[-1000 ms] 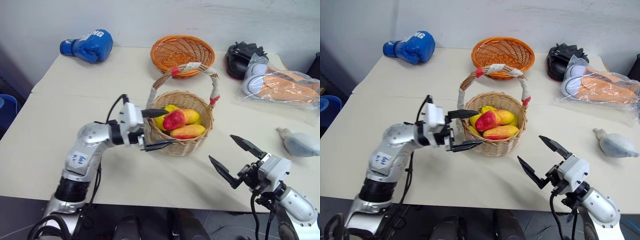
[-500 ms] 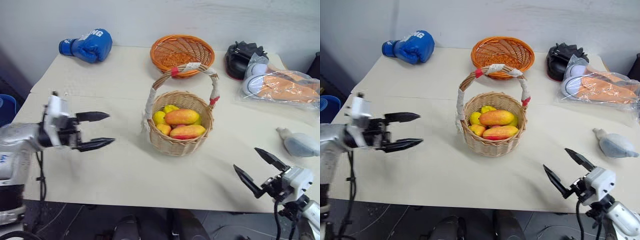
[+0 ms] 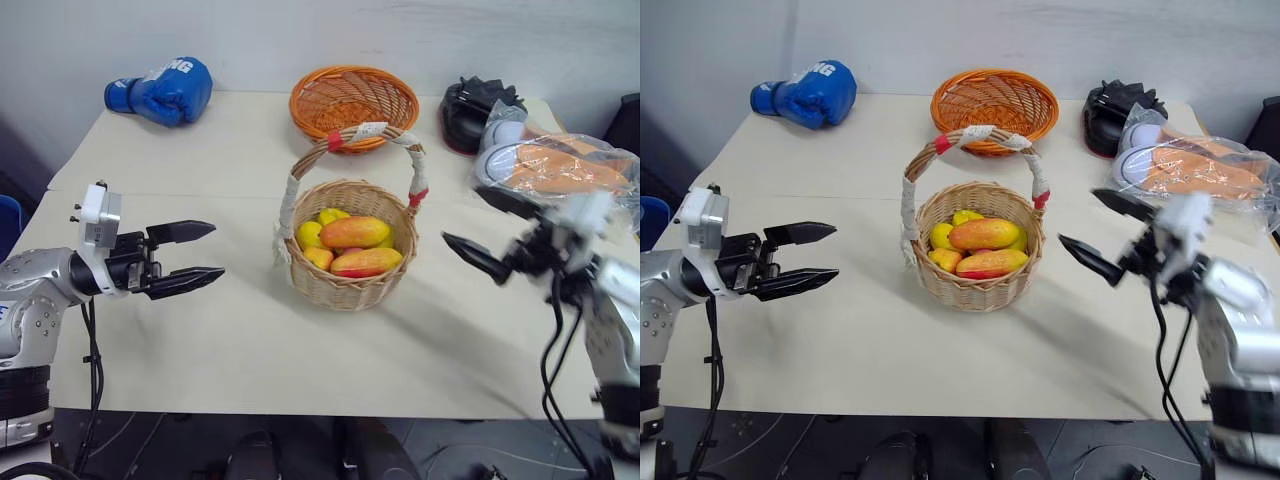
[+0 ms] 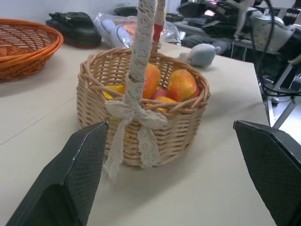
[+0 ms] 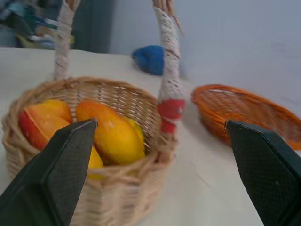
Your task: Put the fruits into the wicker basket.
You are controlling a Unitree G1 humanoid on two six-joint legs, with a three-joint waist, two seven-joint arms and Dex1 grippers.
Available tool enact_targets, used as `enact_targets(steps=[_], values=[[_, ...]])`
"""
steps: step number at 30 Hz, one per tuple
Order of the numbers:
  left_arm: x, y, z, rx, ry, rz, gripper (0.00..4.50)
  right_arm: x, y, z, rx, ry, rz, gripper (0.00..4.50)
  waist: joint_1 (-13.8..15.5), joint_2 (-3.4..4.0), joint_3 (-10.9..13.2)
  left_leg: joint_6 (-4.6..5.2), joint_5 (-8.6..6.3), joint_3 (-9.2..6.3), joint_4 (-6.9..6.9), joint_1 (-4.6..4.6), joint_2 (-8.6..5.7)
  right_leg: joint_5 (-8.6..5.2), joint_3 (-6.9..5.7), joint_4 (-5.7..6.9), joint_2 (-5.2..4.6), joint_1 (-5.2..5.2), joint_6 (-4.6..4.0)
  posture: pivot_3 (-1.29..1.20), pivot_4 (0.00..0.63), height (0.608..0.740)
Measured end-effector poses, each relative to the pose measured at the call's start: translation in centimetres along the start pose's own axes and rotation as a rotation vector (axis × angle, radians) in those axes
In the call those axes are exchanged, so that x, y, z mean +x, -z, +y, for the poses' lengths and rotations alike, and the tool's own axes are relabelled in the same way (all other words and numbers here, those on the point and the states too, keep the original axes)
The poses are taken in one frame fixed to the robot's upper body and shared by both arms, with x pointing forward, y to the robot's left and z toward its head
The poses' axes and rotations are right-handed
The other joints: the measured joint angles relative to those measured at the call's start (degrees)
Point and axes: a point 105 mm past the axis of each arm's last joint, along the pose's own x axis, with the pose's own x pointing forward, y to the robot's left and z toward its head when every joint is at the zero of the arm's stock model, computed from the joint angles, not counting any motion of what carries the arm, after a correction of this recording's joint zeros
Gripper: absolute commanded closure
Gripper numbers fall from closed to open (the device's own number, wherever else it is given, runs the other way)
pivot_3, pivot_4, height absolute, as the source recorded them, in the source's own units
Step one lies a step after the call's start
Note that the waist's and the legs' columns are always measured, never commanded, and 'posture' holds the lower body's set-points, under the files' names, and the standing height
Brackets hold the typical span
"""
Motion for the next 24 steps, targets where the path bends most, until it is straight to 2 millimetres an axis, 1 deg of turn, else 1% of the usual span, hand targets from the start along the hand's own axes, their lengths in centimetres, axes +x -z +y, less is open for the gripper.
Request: enact_targets(steps=[1,5,9,10,11,12,19,22,24], values=[[0.5,0.0,-0.3,0.004,0.019,-0.001,0.03,0.9,0.0,-0.5,0.019,-0.026,0.015,0.00,-0.02,0.04,0.02,0.05,-0.03,0.04,0.02,-0.05,0.00,-0.01,0.01,-0.03,-0.02,-0.03,0.02,0.00,0.150,0.740],[1.0,-0.2,-0.3,0.006,0.023,-0.019,0.03,3.2,0.6,-1.8,0.072,-0.080,0.046,0.00,-0.01,0.05,0.03,0.12,-0.09,0.06,0.09,-0.16,0.00,-0.04,0.01,-0.08,-0.07,-0.10,0.08,0.00,0.150,0.740],[1.5,-0.6,-0.6,0.027,0.034,-0.029,0.03,4.6,1.6,-1.5,0.124,-0.148,0.055,0.00,-0.01,0.07,0.05,0.14,-0.10,0.06,0.15,-0.20,-0.01,-0.04,0.01,-0.08,-0.10,-0.11,0.10,0.00,0.150,0.740],[1.5,-0.6,-0.6,0.026,0.032,-0.030,0.00,4.9,1.7,-1.4,0.143,-0.164,0.050,0.38,-0.02,0.08,0.05,0.14,-0.10,0.06,0.18,-0.21,-0.01,-0.04,0.00,-0.05,-0.10,-0.11,0.10,0.00,0.150,0.740],[1.6,-0.6,-0.6,0.027,0.034,-0.030,0.00,5.4,1.9,-1.1,0.156,-0.201,0.059,0.57,-0.05,0.12,0.08,0.14,-0.10,0.06,0.24,-0.21,-0.01,-0.04,0.00,-0.01,-0.09,-0.10,0.11,0.00,0.150,0.740],[1.6,-0.6,-0.7,0.027,0.037,-0.028,0.00,5.7,2.0,-0.8,0.160,-0.228,0.072,0.87,-0.13,0.17,0.11,0.14,-0.10,0.06,0.28,-0.21,-0.01,-0.03,0.01,0.03,-0.09,-0.11,0.11,0.00,0.150,0.740],[2.1,-0.5,-1.1,0.033,0.060,-0.018,0.00,5.4,2.3,0.0,0.156,-0.317,0.111,3.33,-0.28,0.23,0.14,0.13,-0.09,0.05,0.37,-0.20,0.00,-0.03,0.00,0.13,-0.08,-0.10,0.12,0.00,0.150,0.740],[2.4,-0.5,-1.1,0.031,0.072,-0.016,0.00,5.4,1.9,0.5,0.129,-0.336,0.112,4.26,-0.33,0.26,0.17,0.13,-0.09,0.04,0.35,-0.20,0.01,-0.03,0.00,0.12,-0.08,-0.10,0.12,0.00,0.150,0.740],[2.8,-0.8,-1.1,0.039,0.083,-0.033,0.00,5.0,1.9,1.0,0.118,-0.330,0.111,4.32,-0.25,0.26,0.17,0.12,-0.10,0.02,0.35,-0.21,0.01,-0.03,-0.01,0.10,-0.08,-0.10,0.12,0.00,0.150,0.740]])
